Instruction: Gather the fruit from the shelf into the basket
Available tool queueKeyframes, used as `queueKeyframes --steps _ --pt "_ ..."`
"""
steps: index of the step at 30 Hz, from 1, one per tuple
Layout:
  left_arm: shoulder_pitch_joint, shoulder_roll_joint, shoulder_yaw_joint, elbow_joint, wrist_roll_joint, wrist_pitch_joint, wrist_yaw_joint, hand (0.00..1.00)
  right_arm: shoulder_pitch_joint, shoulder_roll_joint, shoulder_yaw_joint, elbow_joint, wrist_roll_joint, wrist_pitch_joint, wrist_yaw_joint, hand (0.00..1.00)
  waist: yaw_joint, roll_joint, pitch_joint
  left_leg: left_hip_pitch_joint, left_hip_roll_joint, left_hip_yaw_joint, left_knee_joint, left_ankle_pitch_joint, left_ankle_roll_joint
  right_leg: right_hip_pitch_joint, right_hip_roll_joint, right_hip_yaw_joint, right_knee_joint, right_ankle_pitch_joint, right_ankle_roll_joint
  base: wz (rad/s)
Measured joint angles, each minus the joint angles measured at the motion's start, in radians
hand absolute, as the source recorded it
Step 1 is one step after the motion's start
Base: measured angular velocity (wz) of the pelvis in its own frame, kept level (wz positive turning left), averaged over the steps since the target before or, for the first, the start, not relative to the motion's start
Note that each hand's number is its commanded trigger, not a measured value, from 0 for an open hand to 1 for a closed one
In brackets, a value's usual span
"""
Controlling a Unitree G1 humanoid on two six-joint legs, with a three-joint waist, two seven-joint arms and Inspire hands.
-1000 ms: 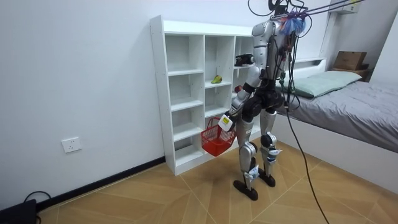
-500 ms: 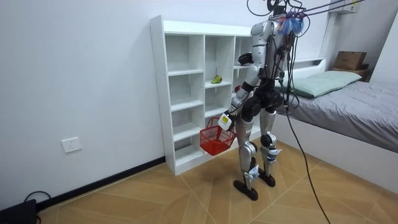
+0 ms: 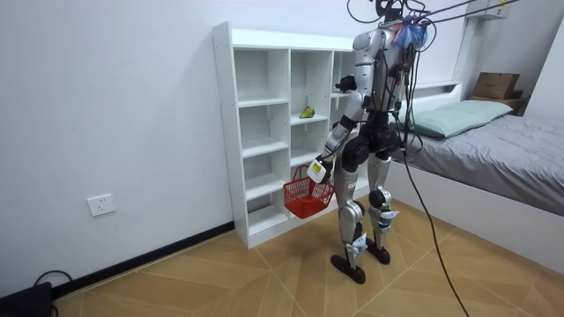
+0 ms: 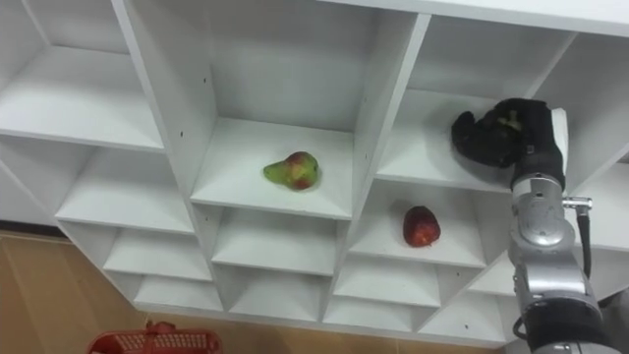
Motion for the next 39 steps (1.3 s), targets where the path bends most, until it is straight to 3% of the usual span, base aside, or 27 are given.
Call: queueKeyframes --steps 4,10,18,27,31,35,37,39 --pt "0.000 0.000 -0.001 0.005 0.001 -0.002 -0.001 1.00 0.001 0.003 0.008 0.000 -0.002 0.000 0.002 1.00 -0.004 0.002 -0.0007 -0.004 -0.001 0.003 0.003 0.000 0.000 0.000 -0.001 -0.003 0.001 0.000 0.000 -0.02" --pt "0.000 -0.002 -0.010 0.006 -0.004 -0.004 -0.009 1.00 0.005 0.007 0.021 -0.021 -0.007 0.007 0.015 1.00 -0.004 0.003 -0.0148 -0.002 0.000 0.009 0.006 0.000 0.000 -0.011 -0.003 0.005 0.002 0.001 -0.002 -0.03" --pt "-0.004 -0.004 -0.012 0.010 -0.005 -0.023 -0.018 1.00 0.158 0.021 0.062 -0.281 -0.083 0.009 0.031 1.00 -0.022 0.016 -0.0102 -0.002 0.000 0.020 -0.001 0.000 0.001 -0.014 -0.003 0.018 0.005 0.002 -0.003 -0.04" --pt "-0.022 -0.003 -0.070 0.028 -0.013 -0.071 -0.002 1.00 0.289 0.051 0.095 -0.514 -0.122 0.005 0.103 1.00 -0.043 0.016 -0.0058 -0.023 0.001 0.033 -0.004 0.001 0.001 -0.041 0.000 0.030 0.004 0.002 -0.003 -0.05" --pt "-0.041 -0.006 -0.090 0.027 -0.012 -0.075 -0.002 1.00 0.333 0.083 0.117 -0.564 -0.120 -0.030 0.133 1.00 -0.053 0.026 -0.0020 -0.031 0.003 0.043 -0.001 0.000 0.001 -0.053 -0.002 0.033 0.004 0.004 -0.005 -0.06" --pt "-0.082 -0.012 -0.107 0.017 -0.010 -0.085 0.003 1.00 0.369 0.121 0.163 -0.598 -0.112 -0.059 0.186 1.00 -0.055 0.034 -0.0034 -0.042 0.004 0.045 -0.001 0.000 0.001 -0.073 0.005 0.047 0.016 0.005 -0.007 -0.07" --pt "-0.098 -0.015 -0.121 0.009 -0.010 -0.089 0.004 1.00 0.384 0.130 0.197 -0.594 -0.113 -0.027 0.217 1.00 -0.054 0.036 -0.0071 -0.050 0.004 0.046 0.001 0.001 0.001 -0.082 0.003 0.047 0.021 0.005 -0.007 -0.02" --pt "-0.111 -0.026 -0.128 0.007 -0.010 -0.096 0.003 1.00 0.403 0.131 0.230 -0.594 -0.115 0.004 0.256 1.00 -0.049 0.042 -0.0032 -0.052 0.002 0.046 0.002 0.002 0.004 -0.084 0.001 0.046 0.021 0.007 -0.006 0.00"
